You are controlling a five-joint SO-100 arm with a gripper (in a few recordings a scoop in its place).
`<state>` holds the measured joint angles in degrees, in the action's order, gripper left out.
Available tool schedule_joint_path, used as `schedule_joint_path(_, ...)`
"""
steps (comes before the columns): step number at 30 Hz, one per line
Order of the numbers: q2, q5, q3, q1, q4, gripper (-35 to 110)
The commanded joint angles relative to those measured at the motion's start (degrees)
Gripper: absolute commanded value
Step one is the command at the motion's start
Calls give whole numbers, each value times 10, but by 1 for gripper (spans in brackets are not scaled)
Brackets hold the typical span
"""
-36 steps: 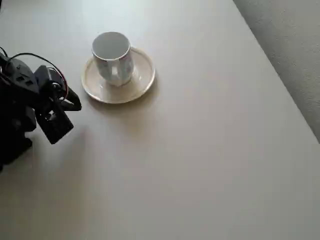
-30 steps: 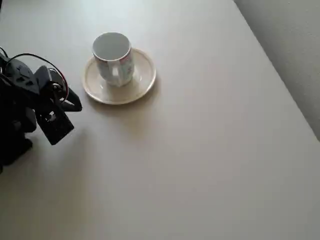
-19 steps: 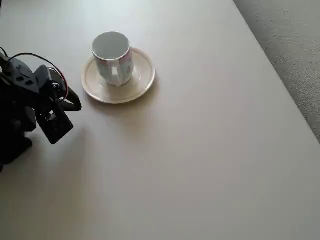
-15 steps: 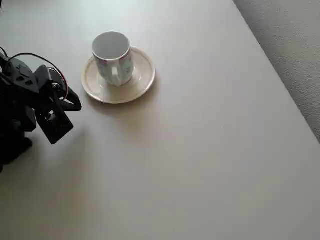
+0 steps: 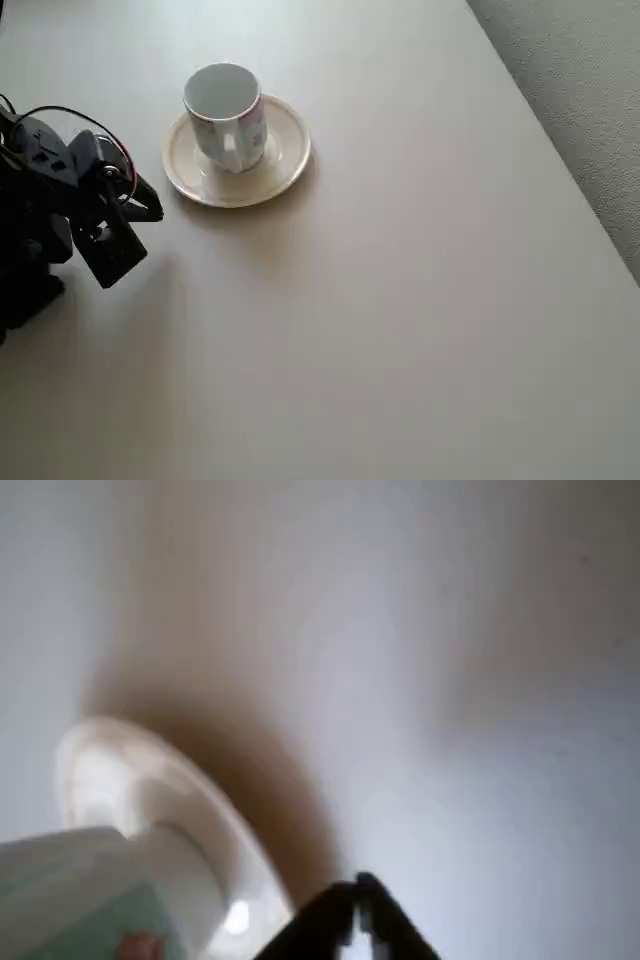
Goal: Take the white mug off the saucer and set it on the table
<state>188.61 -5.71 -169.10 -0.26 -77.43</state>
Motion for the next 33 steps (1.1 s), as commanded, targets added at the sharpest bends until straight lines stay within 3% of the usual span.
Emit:
schedule_joint_path(1, 3, 0, 2, 0, 0, -2)
schedule_joint_path(27, 3, 0, 2, 0, 0, -2)
schedule_joint_path(33, 3, -81, 2, -93, -3, -2)
